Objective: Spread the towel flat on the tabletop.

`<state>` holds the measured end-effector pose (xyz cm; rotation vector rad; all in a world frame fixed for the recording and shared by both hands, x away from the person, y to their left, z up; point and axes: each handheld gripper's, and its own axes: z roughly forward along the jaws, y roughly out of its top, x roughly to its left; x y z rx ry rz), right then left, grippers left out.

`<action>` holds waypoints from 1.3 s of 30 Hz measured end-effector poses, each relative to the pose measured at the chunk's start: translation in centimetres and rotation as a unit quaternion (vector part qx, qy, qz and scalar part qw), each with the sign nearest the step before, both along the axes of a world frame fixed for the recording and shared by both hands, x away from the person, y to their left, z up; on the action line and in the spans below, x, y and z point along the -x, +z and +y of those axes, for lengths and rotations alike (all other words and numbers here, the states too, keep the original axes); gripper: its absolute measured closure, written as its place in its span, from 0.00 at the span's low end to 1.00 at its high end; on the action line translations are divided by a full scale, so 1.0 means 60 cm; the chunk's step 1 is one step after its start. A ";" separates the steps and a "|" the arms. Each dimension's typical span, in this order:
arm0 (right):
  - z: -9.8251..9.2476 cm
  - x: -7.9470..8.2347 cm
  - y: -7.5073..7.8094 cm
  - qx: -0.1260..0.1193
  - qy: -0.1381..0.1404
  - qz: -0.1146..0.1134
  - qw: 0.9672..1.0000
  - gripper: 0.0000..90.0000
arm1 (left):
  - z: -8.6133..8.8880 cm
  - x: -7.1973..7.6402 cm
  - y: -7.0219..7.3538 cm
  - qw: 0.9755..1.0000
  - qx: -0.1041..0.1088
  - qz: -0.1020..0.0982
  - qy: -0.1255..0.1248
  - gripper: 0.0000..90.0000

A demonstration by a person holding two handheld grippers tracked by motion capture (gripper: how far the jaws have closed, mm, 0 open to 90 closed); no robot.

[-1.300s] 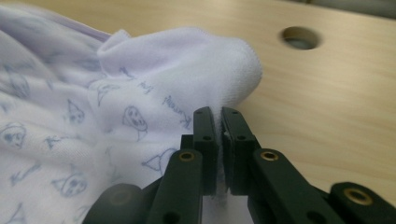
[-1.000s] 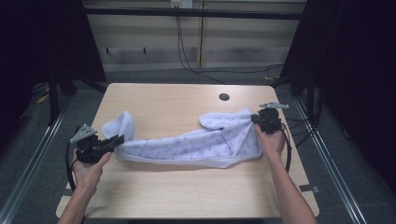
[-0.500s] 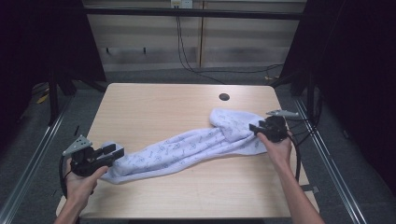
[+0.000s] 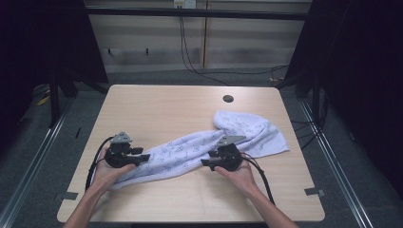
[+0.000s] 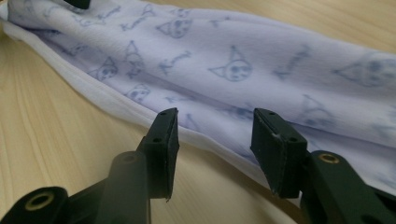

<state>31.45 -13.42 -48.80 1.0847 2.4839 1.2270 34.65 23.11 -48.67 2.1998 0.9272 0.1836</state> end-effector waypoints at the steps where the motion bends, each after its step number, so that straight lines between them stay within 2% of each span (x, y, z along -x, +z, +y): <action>1: 0.000 0.000 0.000 0.000 0.000 0.000 1.000 0.57 | 0.000 0.000 0.000 1.000 0.000 0.000 0.000 0.65; 2: 0.007 -0.001 -0.006 0.009 -0.001 -0.001 1.000 0.57 | -0.003 0.000 -0.007 1.000 -0.011 0.006 -0.006 0.65; 3: 0.014 -0.004 -0.018 0.018 0.003 0.002 1.000 0.57 | -0.004 0.002 -0.008 1.000 -0.009 0.001 -0.009 0.78; 4: 0.015 -0.003 -0.022 0.024 0.002 0.002 1.000 0.59 | -0.003 0.002 -0.004 1.000 -0.005 0.003 -0.005 0.86; 5: 0.015 -0.001 -0.024 0.026 0.001 -0.005 1.000 0.64 | 0.000 0.002 0.003 1.000 -0.002 0.001 -0.001 0.88; 6: 0.015 -0.001 -0.024 0.026 0.001 -0.005 1.000 0.64 | 0.000 0.002 0.003 1.000 -0.002 0.001 -0.001 0.89; 7: 0.013 0.002 -0.022 0.035 0.000 -0.008 0.999 0.70 | 0.003 0.002 0.006 1.000 0.004 -0.003 0.010 0.89; 8: 0.011 0.004 -0.022 0.037 -0.002 -0.010 0.999 0.78 | 0.007 0.001 0.008 1.000 0.019 0.002 0.016 0.89; 10: 0.003 0.009 -0.021 0.039 -0.003 -0.007 0.999 0.87 | 0.013 0.000 0.016 0.999 0.027 -0.004 0.026 0.89; 11: -0.001 0.012 -0.020 0.040 0.003 -0.002 0.999 0.93 | 0.016 0.000 0.020 0.999 0.024 -0.006 0.029 0.89; 12: -0.007 0.017 -0.018 0.041 0.007 0.001 0.999 0.97 | 0.019 0.000 0.024 0.999 0.032 -0.006 0.031 0.89; 13: -0.022 0.031 -0.011 0.045 0.013 0.015 0.999 0.99 | 0.023 0.002 0.028 0.999 0.037 -0.009 0.036 0.89; 15: -0.044 0.052 -0.007 0.055 0.016 0.017 0.998 0.99 | 0.028 0.007 0.035 0.998 0.038 -0.012 0.040 0.89; 16: -0.058 0.064 -0.007 0.061 0.012 0.021 0.998 0.99 | 0.030 0.014 0.040 0.998 0.045 -0.003 0.035 0.89; 17: -0.058 0.064 -0.007 0.061 0.012 0.021 0.998 0.99 | 0.030 0.014 0.040 0.998 0.045 -0.003 0.035 0.89; 18: -0.094 0.085 -0.008 0.077 -0.002 0.025 0.997 1.00 | 0.027 0.022 0.040 0.998 0.058 0.011 0.020 0.89; 19: -0.115 0.093 -0.007 0.077 -0.017 0.029 0.996 1.00 | 0.027 0.022 0.040 0.998 0.058 0.011 0.020 0.89; 20: -0.115 0.093 -0.007 0.077 -0.017 0.029 0.996 1.00 | 0.024 0.027 0.039 0.997 0.073 0.024 0.008 0.89; 21: -0.136 0.098 -0.006 0.080 -0.035 0.029 0.996 1.00 | 0.017 0.033 0.037 0.997 0.080 0.021 0.001 0.89; 23: -0.174 0.103 -0.003 0.075 -0.061 0.036 0.995 1.00 | -0.003 0.045 0.038 0.997 0.076 0.024 -0.020 0.89; 24: -0.190 0.108 -0.002 0.080 -0.063 0.033 0.994 1.00 | -0.015 0.051 0.038 0.995 0.089 0.031 -0.035 0.89; 25: -0.216 0.115 -0.001 0.102 -0.074 0.033 0.991 1.00 | -0.044 0.062 0.034 0.992 0.101 0.043 -0.067 0.88; 26: -0.231 0.114 -0.002 0.101 -0.088 0.029 0.991 1.00 | -0.044 0.062 0.034 0.992 0.101 0.043 -0.067 0.86; 27: -0.231 0.114 -0.002 0.101 -0.088 0.029 0.991 1.00 | -0.058 0.065 0.028 0.990 0.106 0.055 -0.081 0.86; 28: -0.263 0.105 -0.007 0.088 -0.118 0.028 0.989 1.00 | -0.084 0.070 0.019 0.989 0.101 0.056 -0.093 0.82; 29: -0.277 0.100 -0.008 0.085 -0.136 0.029 0.987 1.00 | -0.091 0.070 0.017 0.989 0.099 0.055 -0.098 0.80; 30: -0.291 0.094 -0.010 0.085 -0.147 0.024 0.985 0.99 | -0.096 0.067 0.016 0.988 0.104 0.059 -0.100 0.78; 31: -0.291 0.094 -0.010 0.085 -0.147 0.024 0.985 0.99 | -0.096 0.067 0.016 0.988 0.104 0.059 -0.100 0.78; 32: -0.310 0.083 -0.007 0.110 -0.179 0.017 0.978 0.99 | -0.099 0.062 0.017 0.991 0.090 0.046 -0.085 0.77; 33: -0.310 0.083 -0.007 0.110 -0.179 0.017 0.978 0.99 | -0.099 0.062 0.017 0.991 0.090 0.046 -0.085 0.77; 34: -0.327 0.077 -0.005 0.113 -0.217 0.014 0.970 0.90 | -0.095 0.055 0.013 0.991 0.098 0.050 -0.073 0.76; 35: -0.333 0.079 -0.001 0.101 -0.227 0.010 0.969 0.85 | -0.095 0.055 0.013 0.991 0.098 0.050 -0.073 0.74; 36: -0.333 0.079 -0.001 0.101 -0.227 0.010 0.969 0.85 | -0.094 0.052 0.011 0.992 0.094 0.051 -0.070 0.74; 37: -0.335 0.085 0.004 0.089 -0.235 0.002 0.968 0.82 | -0.096 0.051 0.009 0.991 0.099 0.057 -0.073 0.73; 38: -0.331 0.092 0.012 0.078 -0.226 -0.007 0.971 0.81 | -0.100 0.052 0.008 0.989 0.104 0.062 -0.085 0.71; 39: -0.321 0.101 0.020 0.070 -0.216 -0.016 0.974 0.78 | -0.108 0.056 0.007 0.989 0.099 0.060 -0.094 0.70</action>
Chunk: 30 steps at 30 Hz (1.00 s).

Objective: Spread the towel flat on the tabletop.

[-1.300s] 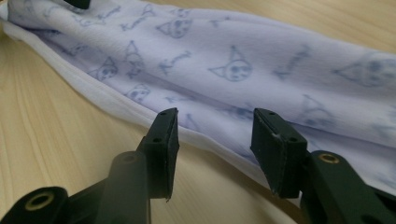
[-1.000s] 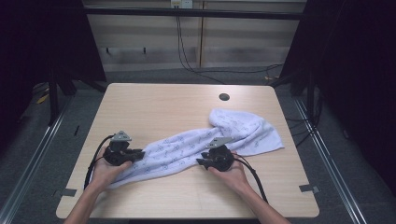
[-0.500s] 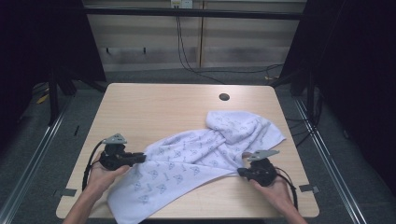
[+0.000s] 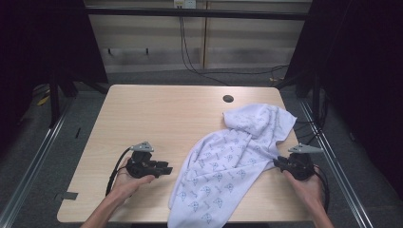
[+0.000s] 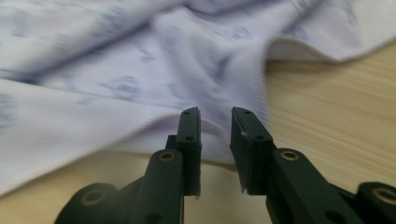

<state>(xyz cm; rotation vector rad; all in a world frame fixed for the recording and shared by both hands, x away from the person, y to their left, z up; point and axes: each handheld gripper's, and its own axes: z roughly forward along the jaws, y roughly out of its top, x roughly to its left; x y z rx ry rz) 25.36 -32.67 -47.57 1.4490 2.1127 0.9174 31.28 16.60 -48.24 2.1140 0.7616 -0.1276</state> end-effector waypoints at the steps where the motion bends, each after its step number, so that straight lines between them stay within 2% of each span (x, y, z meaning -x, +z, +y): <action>1: 0.012 0.010 0.008 -0.009 0.011 -0.010 1.000 0.77 | -0.009 0.004 -0.002 1.000 -0.006 -0.001 -0.008 0.69; 2: 0.043 0.028 0.017 -0.033 0.047 -0.010 0.998 0.76 | -0.018 0.007 -0.005 1.000 -0.018 -0.002 -0.015 0.67; 3: 0.058 0.035 0.017 -0.043 0.068 -0.011 0.997 0.76 | -0.028 0.010 -0.009 0.999 -0.030 -0.007 -0.015 0.66; 4: 0.058 0.035 0.017 -0.043 0.068 -0.011 0.997 0.76 | -0.035 0.010 -0.014 0.999 -0.036 -0.002 -0.016 0.66; 5: 0.092 0.045 0.010 -0.056 0.108 0.003 0.993 0.75 | -0.040 0.008 -0.019 0.999 -0.043 -0.001 -0.018 0.66; 6: 0.108 0.049 0.006 -0.052 0.125 0.008 0.991 0.73 | -0.044 0.007 -0.023 0.999 -0.042 0.002 -0.017 0.66; 7: 0.108 0.049 0.006 -0.052 0.125 0.008 0.991 0.73 | -0.047 0.006 -0.025 0.999 -0.038 0.007 -0.023 0.66; 9: 0.137 0.053 -0.001 -0.047 0.154 0.017 0.987 0.71 | -0.053 0.006 -0.026 0.999 -0.037 0.007 -0.022 0.66; 10: 0.150 0.054 -0.004 -0.048 0.165 0.020 0.985 0.70 | -0.056 0.005 -0.027 0.999 -0.032 0.014 -0.027 0.67; 11: 0.162 0.055 -0.007 -0.048 0.174 0.023 0.983 0.69 | -0.058 0.007 -0.028 0.999 -0.032 0.009 -0.039 0.75; 12: 0.183 0.056 -0.012 -0.042 0.194 0.026 0.980 0.67 | -0.062 0.009 -0.030 0.998 -0.040 0.000 -0.040 0.96; 14: 0.192 0.058 -0.015 -0.042 0.200 0.028 0.979 0.65 | -0.064 0.012 -0.030 0.998 -0.040 -0.002 -0.047 0.99; 15: 0.201 0.059 -0.017 -0.038 0.209 0.030 0.977 0.64 | -0.062 0.012 -0.028 0.998 -0.039 -0.004 -0.044 0.99; 16: 0.215 0.064 -0.021 -0.014 0.220 0.029 0.975 0.62 | -0.049 0.010 -0.018 0.999 -0.026 -0.012 -0.032 0.99; 17: 0.215 0.064 -0.021 -0.014 0.220 0.029 0.975 0.62 | -0.049 0.010 -0.018 0.999 -0.026 -0.012 -0.032 0.99; 18: 0.218 0.065 -0.023 -0.010 0.224 0.031 0.974 0.61 | -0.039 0.009 -0.013 1.000 -0.018 -0.012 -0.024 0.99; 19: 0.218 0.067 -0.025 0.000 0.222 0.036 0.974 0.60 | -0.028 0.006 -0.007 1.000 -0.010 -0.015 -0.014 0.99; 20: 0.214 0.069 -0.032 0.015 0.218 0.036 0.975 0.58 | -0.002 -0.001 0.002 1.000 0.004 -0.019 0.011 0.99; 21: 0.214 0.069 -0.032 0.015 0.218 0.036 0.975 0.58 | -0.002 -0.001 0.002 1.000 0.004 -0.019 0.011 0.99; 22: 0.210 0.069 -0.032 0.009 0.219 0.036 0.975 0.59 | 0.011 -0.004 0.006 0.999 0.010 -0.022 0.027 0.99; 23: 0.207 0.071 -0.031 0.015 0.212 0.038 0.976 0.61 | 0.023 -0.007 0.010 0.999 0.018 -0.021 0.038 0.99; 24: 0.205 0.071 -0.030 0.019 0.213 0.037 0.976 0.62 | 0.035 -0.009 0.013 0.998 0.023 -0.023 0.046 0.99; 25: 0.203 0.074 -0.029 0.019 0.212 0.039 0.976 0.76 | 0.046 -0.011 0.017 0.998 0.023 -0.028 0.055 0.99; 26: 0.203 0.074 -0.029 0.019 0.212 0.039 0.976 0.76 | 0.058 -0.012 0.019 0.997 0.027 -0.028 0.064 0.99; 27: 0.200 0.077 -0.026 0.027 0.216 0.042 0.975 0.95 | 0.081 -0.013 0.024 0.996 0.032 -0.030 0.080 0.99; 28: 0.197 0.076 -0.026 0.027 0.215 0.042 0.975 0.97 | 0.081 -0.013 0.024 0.996 0.032 -0.030 0.080 0.99; 30: 0.193 0.075 -0.025 0.028 0.219 0.046 0.974 0.98 | 0.104 -0.011 0.028 0.995 0.031 -0.032 0.090 0.99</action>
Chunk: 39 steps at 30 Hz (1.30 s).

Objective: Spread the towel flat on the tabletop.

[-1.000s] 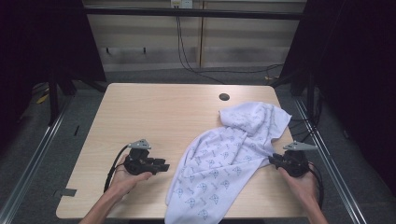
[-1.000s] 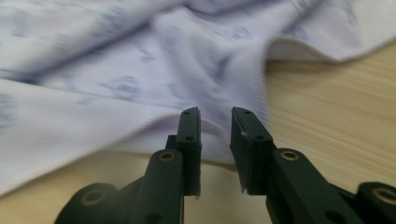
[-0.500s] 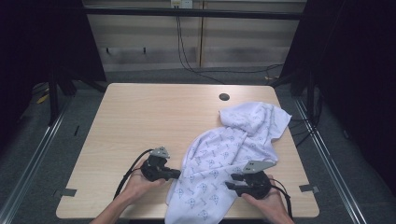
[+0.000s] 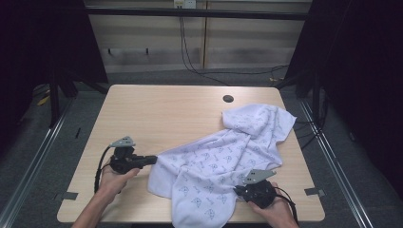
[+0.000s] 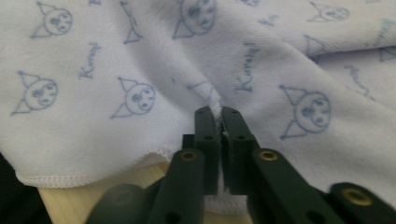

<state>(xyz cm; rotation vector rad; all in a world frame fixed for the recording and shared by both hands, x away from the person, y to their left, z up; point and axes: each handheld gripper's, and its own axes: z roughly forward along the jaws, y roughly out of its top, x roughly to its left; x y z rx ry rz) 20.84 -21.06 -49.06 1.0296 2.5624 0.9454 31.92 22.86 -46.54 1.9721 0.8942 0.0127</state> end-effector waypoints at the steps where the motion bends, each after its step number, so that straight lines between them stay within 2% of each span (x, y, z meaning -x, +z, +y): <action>1: -0.012 0.000 0.001 -0.014 -0.012 0.015 1.000 0.98 | 0.020 0.010 0.004 1.000 0.005 -0.001 0.009 0.99; 3: -0.032 0.004 0.010 -0.018 -0.020 0.009 1.000 0.98 | 0.029 0.018 0.007 1.000 0.007 -0.002 0.010 0.99; 4: -0.045 0.008 0.017 -0.034 -0.029 0.004 0.999 0.98 | 0.037 0.027 0.009 1.000 0.006 -0.004 0.010 0.99; 5: -0.060 0.013 0.025 -0.048 -0.036 0.000 0.998 0.98 | 0.054 0.048 0.012 1.000 0.010 -0.002 0.006 0.99; 6: -0.076 0.019 0.034 -0.059 -0.042 -0.006 0.997 0.98 | 0.054 0.048 0.012 1.000 0.010 -0.002 0.006 0.99; 7: -0.076 0.019 0.034 -0.059 -0.042 -0.006 0.997 0.98 | 0.060 0.060 0.012 1.000 0.019 0.006 -0.002 0.99; 8: -0.090 0.026 0.042 -0.068 -0.046 -0.010 0.997 0.98 | 0.064 0.074 0.013 0.999 0.028 0.012 -0.013 0.99; 9: -0.108 0.041 0.055 -0.083 -0.037 -0.012 0.996 0.98 | 0.064 0.090 0.014 0.999 0.028 0.010 -0.022 0.99; 11: -0.111 0.048 0.058 -0.079 -0.029 -0.008 0.996 0.98 | 0.059 0.124 0.016 0.999 0.028 0.011 -0.039 0.99; 13: -0.110 0.062 0.061 -0.065 -0.015 -0.006 0.998 0.98 | 0.058 0.158 0.019 0.998 0.033 0.010 -0.058 0.99; 15: -0.111 0.076 0.059 -0.061 -0.013 0.000 0.998 0.98 | 0.064 0.185 0.025 0.997 0.039 0.012 -0.063 0.99; 16: -0.113 0.082 0.058 -0.063 -0.010 0.003 0.998 0.98 | 0.067 0.195 0.029 0.996 0.050 0.015 -0.067 0.99; 17: -0.115 0.088 0.058 -0.064 -0.011 0.000 0.998 0.98 | 0.071 0.203 0.033 0.996 0.054 0.007 -0.070 0.99; 18: -0.118 0.093 0.060 -0.076 -0.011 0.002 0.997 0.97 | 0.073 0.208 0.039 0.996 0.062 0.009 -0.071 0.99; 19: -0.120 0.099 0.066 -0.085 -0.013 -0.005 0.996 0.97 | 0.072 0.210 0.045 0.995 0.067 0.008 -0.078 0.99; 20: -0.122 0.105 0.085 -0.102 -0.012 -0.019 0.995 0.97 | 0.069 0.207 0.054 0.994 0.076 0.002 -0.078 0.99; 21: -0.123 0.106 0.094 -0.105 -0.010 -0.028 0.994 0.97 | 0.066 0.204 0.056 0.993 0.088 0.005 -0.078 0.98; 23: -0.124 0.105 0.101 -0.105 -0.012 -0.034 0.994 0.97 | 0.062 0.201 0.055 0.994 0.080 0.001 -0.077 0.98; 24: -0.127 0.102 0.106 -0.102 -0.020 -0.039 0.994 0.96 | 0.058 0.197 0.051 0.995 0.067 0.002 -0.068 0.98; 25: -0.131 0.098 0.107 -0.102 -0.033 -0.046 0.993 0.93 | 0.053 0.193 0.046 0.997 0.044 0.003 -0.063 0.96; 26: -0.134 0.092 0.103 -0.101 -0.043 -0.047 0.993 0.90 | 0.047 0.189 0.039 0.998 0.012 -0.004 -0.062 0.96; 27: -0.136 0.086 0.096 -0.082 -0.056 -0.047 0.994 0.85 | 0.043 0.183 0.033 0.998 -0.006 -0.002 -0.060 0.94; 28: -0.142 0.076 0.079 -0.073 -0.071 -0.033 0.994 0.81 | 0.041 0.175 0.027 0.998 -0.009 0.003 -0.058 0.85; 29: -0.145 0.073 0.073 -0.083 -0.072 -0.034 0.993 0.81 | 0.042 0.165 0.023 0.998 -0.003 0.007 -0.061 0.83; 30: -0.145 0.073 0.073 -0.083 -0.072 -0.034 0.993 0.81 | 0.040 0.155 0.019 0.998 -0.002 0.011 -0.062 0.83; 31: -0.148 0.067 0.067 -0.100 -0.082 -0.035 0.991 0.76 | 0.030 0.130 0.015 0.998 -0.013 0.014 -0.057 0.80; 32: -0.148 0.067 0.067 -0.100 -0.082 -0.035 0.991 0.76 | 0.030 0.130 0.015 0.998 -0.013 0.014 -0.057 0.79; 33: -0.140 0.057 0.062 -0.090 -0.082 -0.030 0.992 0.70 | 0.010 0.100 0.010 0.998 -0.022 0.009 -0.055 0.78; 34: -0.140 0.057 0.062 -0.090 -0.082 -0.030 0.992 0.70 | 0.010 0.100 0.010 0.998 -0.022 0.009 -0.055 0.75; 35: -0.129 0.041 0.058 -0.074 -0.084 -0.028 0.993 0.66 | -0.017 0.067 0.004 0.998 -0.024 0.016 -0.053 0.72; 36: -0.129 0.041 0.058 -0.074 -0.084 -0.028 0.993 0.66 | -0.017 0.067 0.004 0.998 -0.024 0.016 -0.053 0.70; 38: -0.119 0.023 0.054 -0.063 -0.088 -0.032 0.994 0.63 | -0.045 0.034 0.000 0.998 -0.026 0.012 -0.053 0.67; 39: -0.116 0.013 0.052 -0.061 -0.091 -0.031 0.993 0.62 | -0.059 0.018 -0.002 0.998 -0.029 0.014 -0.045 0.65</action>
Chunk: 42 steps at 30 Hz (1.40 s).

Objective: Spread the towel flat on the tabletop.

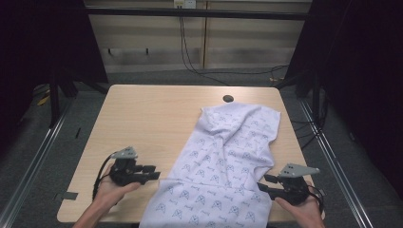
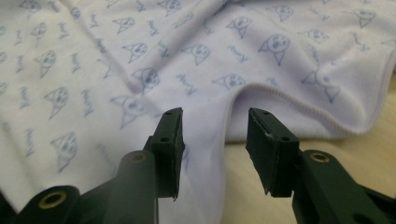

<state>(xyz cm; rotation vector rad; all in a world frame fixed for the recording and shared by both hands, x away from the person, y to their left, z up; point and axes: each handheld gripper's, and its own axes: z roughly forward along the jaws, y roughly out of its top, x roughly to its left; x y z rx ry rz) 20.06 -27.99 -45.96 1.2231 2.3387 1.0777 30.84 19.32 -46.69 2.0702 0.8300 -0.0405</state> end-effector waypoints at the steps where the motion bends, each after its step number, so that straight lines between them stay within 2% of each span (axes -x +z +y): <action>1: 0.003 -0.010 -0.002 0.004 0.001 0.002 1.000 0.61 | -0.013 -0.015 -0.002 1.000 -0.001 -0.005 0.003 0.64; 3: 0.011 -0.030 -0.008 0.013 0.000 0.001 1.000 0.61 | -0.045 -0.041 -0.008 1.000 -0.004 -0.016 -0.008 0.66; 4: 0.019 -0.051 -0.013 0.014 0.000 -0.004 1.000 0.63 | -0.062 -0.052 -0.012 0.999 -0.005 -0.026 -0.017 0.75; 5: 0.019 -0.051 -0.013 0.014 0.000 -0.004 1.000 0.63 | -0.082 -0.061 -0.017 0.999 -0.011 -0.027 -0.029 0.75; 6: 0.026 -0.073 -0.018 0.016 0.003 -0.002 1.000 0.64 | -0.120 -0.073 -0.028 0.998 -0.035 -0.027 -0.051 0.77; 7: 0.026 -0.073 -0.018 0.016 0.003 -0.002 1.000 0.64 | -0.120 -0.073 -0.028 0.998 -0.035 -0.027 -0.051 0.78; 8: 0.033 -0.092 -0.024 0.024 0.003 0.001 1.000 0.64 | -0.149 -0.078 -0.039 0.994 -0.078 -0.049 -0.050 0.79; 10: 0.036 -0.098 -0.028 0.028 0.002 0.005 1.000 0.63 | -0.156 -0.080 -0.044 0.994 -0.082 -0.048 -0.057 0.75; 11: 0.039 -0.106 -0.036 0.044 -0.001 0.006 0.999 0.61 | -0.160 -0.079 -0.053 0.993 -0.091 -0.056 -0.056 0.76; 12: 0.039 -0.106 -0.036 0.044 -0.001 0.006 0.999 0.61 | -0.160 -0.079 -0.053 0.993 -0.091 -0.056 -0.056 0.81; 13: 0.037 -0.105 -0.041 0.047 0.002 0.012 0.999 0.60 | -0.156 -0.069 -0.052 0.988 -0.111 -0.083 -0.061 0.87; 15: 0.036 -0.102 -0.044 0.049 0.002 0.014 0.999 0.59 | -0.151 -0.066 -0.051 0.988 -0.115 -0.082 -0.067 0.98; 16: 0.034 -0.100 -0.045 0.051 0.004 0.016 0.999 0.58 | -0.145 -0.062 -0.052 0.988 -0.114 -0.085 -0.065 0.98; 18: 0.032 -0.090 -0.045 0.050 0.005 0.017 0.999 0.58 | -0.130 -0.052 -0.049 0.986 -0.127 -0.089 -0.061 0.99; 20: 0.034 -0.087 -0.045 0.048 0.007 0.012 0.999 0.58 | -0.108 -0.041 -0.047 0.988 -0.124 -0.075 -0.057 0.99; 21: 0.036 -0.082 -0.044 0.047 0.009 0.017 0.999 0.58 | -0.094 -0.033 -0.047 0.988 -0.125 -0.075 -0.053 0.99; 22: 0.043 -0.073 -0.045 0.051 0.020 0.020 0.998 0.58 | -0.067 -0.014 -0.046 0.988 -0.127 -0.072 -0.045 0.99; 23: 0.047 -0.069 -0.047 0.049 0.029 0.022 0.998 0.60 | -0.053 -0.002 -0.046 0.989 -0.126 -0.070 -0.038 0.99; 24: 0.047 -0.069 -0.047 0.049 0.029 0.022 0.998 0.60 | -0.053 -0.002 -0.046 0.989 -0.126 -0.070 -0.038 0.99; 25: 0.055 -0.059 -0.048 0.053 0.043 0.021 0.997 0.61 | -0.027 0.020 -0.044 0.990 -0.125 -0.062 -0.037 0.99; 26: 0.055 -0.059 -0.048 0.053 0.043 0.021 0.997 0.61 | -0.027 0.020 -0.044 0.990 -0.125 -0.062 -0.037 0.99; 27: 0.059 -0.054 -0.047 0.050 0.052 0.026 0.997 0.64 | -0.015 0.031 -0.044 0.990 -0.120 -0.058 -0.037 0.99; 28: 0.064 -0.050 -0.047 0.051 0.061 0.027 0.997 0.66 | -0.003 0.043 -0.045 0.993 -0.107 -0.044 -0.037 0.99; 29: 0.073 -0.043 -0.048 0.047 0.077 0.037 0.995 0.75 | 0.008 0.054 -0.045 0.994 -0.098 -0.029 -0.037 0.98; 30: 0.073 -0.043 -0.048 0.047 0.077 0.037 0.995 0.75 | 0.017 0.066 -0.043 0.994 -0.100 -0.024 -0.042 0.98; 32: 0.083 -0.033 -0.049 0.052 0.091 0.041 0.994 0.82 | 0.033 0.087 -0.043 0.995 -0.091 -0.009 -0.045 0.98; 33: 0.087 -0.030 -0.049 0.048 0.098 0.047 0.993 0.90 | 0.038 0.094 -0.044 0.995 -0.087 -0.009 -0.042 0.97; 34: 0.092 -0.025 -0.048 0.041 0.112 0.050 0.992 0.97 | 0.041 0.099 -0.044 0.996 -0.079 -0.005 -0.043 0.89; 35: 0.094 -0.023 -0.046 0.041 0.111 0.051 0.992 0.99 | 0.043 0.100 -0.044 0.996 -0.076 -0.005 -0.043 0.87; 37: 0.094 -0.022 -0.042 0.032 0.113 0.049 0.992 0.99 | 0.040 0.086 -0.036 0.997 -0.063 -0.018 -0.026 0.80; 40: 0.086 -0.016 -0.033 0.034 0.095 0.048 0.994 1.00 | 0.037 0.070 -0.027 0.998 -0.047 -0.029 -0.007 0.76; 41: 0.069 0.000 -0.024 0.025 0.092 0.046 0.994 1.00 | 0.033 0.051 -0.020 0.998 -0.042 -0.036 0.004 0.75; 42: 0.060 0.011 -0.020 0.030 0.090 0.040 0.995 0.99 | 0.033 0.051 -0.020 0.998 -0.042 -0.036 0.004 0.75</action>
